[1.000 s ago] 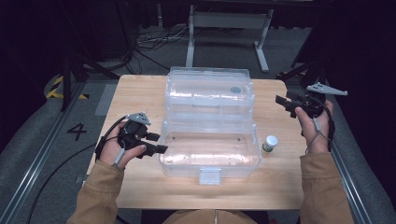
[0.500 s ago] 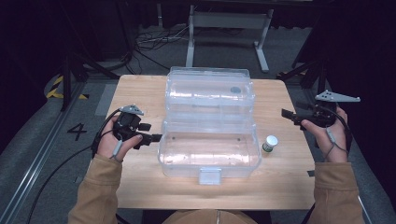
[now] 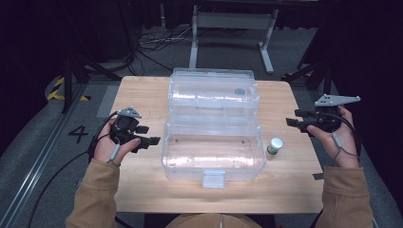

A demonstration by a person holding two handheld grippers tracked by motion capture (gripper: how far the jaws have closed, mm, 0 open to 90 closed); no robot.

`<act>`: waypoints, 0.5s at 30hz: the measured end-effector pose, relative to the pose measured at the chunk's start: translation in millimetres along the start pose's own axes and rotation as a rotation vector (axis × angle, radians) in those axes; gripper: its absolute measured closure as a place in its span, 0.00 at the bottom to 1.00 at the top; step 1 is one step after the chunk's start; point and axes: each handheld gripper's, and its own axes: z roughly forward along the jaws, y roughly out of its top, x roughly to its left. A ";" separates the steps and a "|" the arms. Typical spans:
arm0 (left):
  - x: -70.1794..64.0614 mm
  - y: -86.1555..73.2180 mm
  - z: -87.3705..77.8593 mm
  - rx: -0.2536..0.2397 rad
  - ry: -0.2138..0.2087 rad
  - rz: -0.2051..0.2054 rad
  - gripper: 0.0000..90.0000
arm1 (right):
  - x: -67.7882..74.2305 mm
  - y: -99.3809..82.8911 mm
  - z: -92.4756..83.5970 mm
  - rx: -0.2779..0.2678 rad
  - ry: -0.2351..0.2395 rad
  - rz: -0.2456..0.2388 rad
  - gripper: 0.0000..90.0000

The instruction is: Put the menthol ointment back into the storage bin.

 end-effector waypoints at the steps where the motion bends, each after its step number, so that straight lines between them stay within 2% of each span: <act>1: 0.2 -0.3 0.0 0.002 0.002 0.002 0.38 | -0.1 0.0 1.6 0.010 0.000 -0.003 0.51; 3: 0.7 -1.6 -1.0 -0.005 0.016 -0.009 0.38 | 0.0 -0.1 4.9 0.041 0.007 0.011 0.51; 5: 1.9 -2.7 -2.9 -0.013 0.029 -0.017 0.38 | 0.7 0.2 8.3 0.082 0.024 -0.002 0.53; 6: 1.7 -3.3 -3.5 -0.014 0.029 -0.024 0.37 | 1.5 0.6 10.1 0.104 0.032 -0.006 0.53; 8: 3.0 -4.3 -4.4 -0.012 0.027 -0.014 0.37 | 3.1 1.6 11.6 0.128 0.042 -0.004 0.54; 12: 2.9 -5.2 -3.8 -0.011 0.027 -0.021 0.37 | 6.4 2.6 15.5 0.184 0.042 -0.016 0.54; 13: 3.7 -5.2 -3.8 -0.009 0.030 -0.010 0.37 | 7.5 2.5 16.9 0.203 0.043 -0.013 0.54; 15: 3.6 -5.5 -3.8 -0.008 0.029 -0.020 0.37 | 9.1 1.7 20.1 0.243 0.053 0.006 0.54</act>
